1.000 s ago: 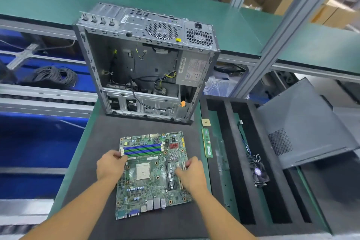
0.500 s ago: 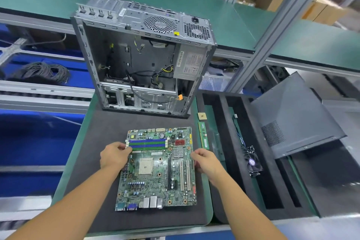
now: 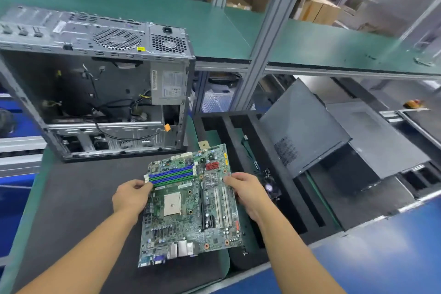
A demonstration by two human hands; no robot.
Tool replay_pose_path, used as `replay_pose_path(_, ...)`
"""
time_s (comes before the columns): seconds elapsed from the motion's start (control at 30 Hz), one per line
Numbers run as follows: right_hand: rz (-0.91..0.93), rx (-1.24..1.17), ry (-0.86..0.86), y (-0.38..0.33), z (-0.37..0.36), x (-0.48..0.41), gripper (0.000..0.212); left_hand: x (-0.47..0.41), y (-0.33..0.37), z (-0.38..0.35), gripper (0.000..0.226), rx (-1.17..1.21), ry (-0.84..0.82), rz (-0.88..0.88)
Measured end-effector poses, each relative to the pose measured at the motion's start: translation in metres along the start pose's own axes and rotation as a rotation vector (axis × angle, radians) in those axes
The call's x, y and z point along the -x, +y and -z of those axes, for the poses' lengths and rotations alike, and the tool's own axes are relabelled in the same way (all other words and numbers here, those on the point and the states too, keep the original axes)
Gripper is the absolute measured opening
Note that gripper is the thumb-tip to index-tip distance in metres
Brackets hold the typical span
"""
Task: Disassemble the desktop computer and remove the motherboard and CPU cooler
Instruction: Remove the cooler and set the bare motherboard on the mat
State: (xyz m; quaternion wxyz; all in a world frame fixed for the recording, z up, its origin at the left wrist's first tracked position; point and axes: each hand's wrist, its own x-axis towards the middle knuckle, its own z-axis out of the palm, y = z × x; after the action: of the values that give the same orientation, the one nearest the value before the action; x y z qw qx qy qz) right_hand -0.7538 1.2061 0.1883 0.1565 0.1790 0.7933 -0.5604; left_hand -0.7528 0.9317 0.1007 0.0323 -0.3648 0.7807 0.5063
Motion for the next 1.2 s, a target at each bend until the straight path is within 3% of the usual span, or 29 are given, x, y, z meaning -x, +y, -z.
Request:
replay_pose_path(0.27, 0.080, 0.053, 0.036, -0.041, 0.102, -0.048, 0.019, 0.001, 0.066, -0.108, 0.010, 0.137, -0.079, 0.042)
replay_pose_path(0.47, 0.203, 0.066, 0.130, -0.085, 0.190, -0.094, 0.020, -0.009, 0.134, -0.209, 0.010, 0.385, -0.325, -0.072)
replay_pose_path(0.57, 0.240, 0.075, 0.196, -0.098, 0.222, -0.117, 0.020, -0.013, 0.157, -0.248, 0.015, 0.395, -0.417, -0.107)
replay_pose_path(0.7, 0.295, 0.098, 0.257, -0.110, 0.247, -0.140, 0.024, -0.019, 0.165, -0.286, 0.023, -0.080, -0.369, -0.354)
replay_pose_path(0.9, 0.341, 0.137, 0.356, -0.131, 0.253, -0.177, 0.018, -0.025, 0.186, -0.334, 0.035, -1.053, -0.320, -0.981)
replay_pose_path(1.0, 0.333, 0.192, 0.385, -0.130, 0.247, -0.199, 0.019, -0.035, 0.196, -0.359, 0.053, -1.341, -0.363, -0.995)
replay_pose_path(1.13, 0.311, 0.286, 0.429, -0.118, 0.247, -0.224, 0.027, -0.057, 0.205, -0.394, 0.104, -1.677, -0.412, -0.795)
replay_pose_path(1.2, 0.317, 0.318, 0.442, -0.114, 0.248, -0.235, 0.028, -0.070, 0.204, -0.409, 0.119, -1.745, -0.463, -0.711)
